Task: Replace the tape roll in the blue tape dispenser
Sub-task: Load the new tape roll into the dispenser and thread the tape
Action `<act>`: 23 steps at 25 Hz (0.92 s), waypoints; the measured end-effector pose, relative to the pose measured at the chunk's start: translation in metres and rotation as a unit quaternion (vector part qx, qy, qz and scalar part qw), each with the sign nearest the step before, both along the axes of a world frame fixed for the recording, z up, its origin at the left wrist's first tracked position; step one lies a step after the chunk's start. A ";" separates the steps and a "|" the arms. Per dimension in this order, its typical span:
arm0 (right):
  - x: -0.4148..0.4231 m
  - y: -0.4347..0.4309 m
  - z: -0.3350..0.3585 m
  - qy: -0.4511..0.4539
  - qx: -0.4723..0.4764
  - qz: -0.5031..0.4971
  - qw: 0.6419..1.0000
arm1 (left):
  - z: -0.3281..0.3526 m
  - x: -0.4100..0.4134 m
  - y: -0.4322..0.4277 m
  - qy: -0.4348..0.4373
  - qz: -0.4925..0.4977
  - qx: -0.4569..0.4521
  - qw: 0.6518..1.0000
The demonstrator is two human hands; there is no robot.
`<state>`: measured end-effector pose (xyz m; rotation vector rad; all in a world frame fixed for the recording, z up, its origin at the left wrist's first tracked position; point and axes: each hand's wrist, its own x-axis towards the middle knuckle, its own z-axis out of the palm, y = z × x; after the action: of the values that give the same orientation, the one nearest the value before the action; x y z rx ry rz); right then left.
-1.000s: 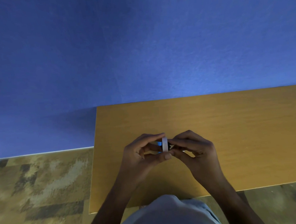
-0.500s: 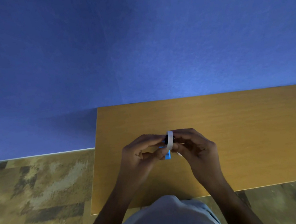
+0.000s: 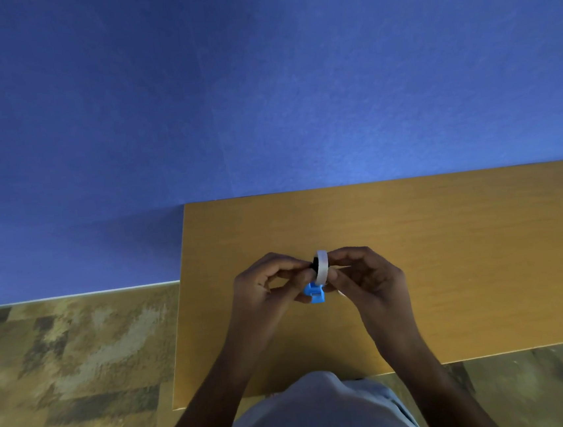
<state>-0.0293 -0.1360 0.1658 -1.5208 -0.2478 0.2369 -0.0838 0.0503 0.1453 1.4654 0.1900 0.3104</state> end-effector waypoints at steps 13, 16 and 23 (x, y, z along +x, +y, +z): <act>0.043 -0.004 -0.049 -0.011 -0.176 0.038 0.984 | -0.056 0.032 0.005 0.143 -0.007 0.007 0.990; 0.063 -0.007 -0.079 -0.004 -0.251 0.021 0.968 | -0.090 0.051 0.013 0.234 0.046 0.004 0.971; 0.091 0.006 -0.148 -0.052 -0.362 0.066 0.929 | -0.145 0.082 0.008 0.315 0.016 0.046 0.948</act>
<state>0.0620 -0.1295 0.0178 -2.2569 -0.3731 0.3822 -0.0014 0.0588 -0.0001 1.6190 0.7224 -0.1388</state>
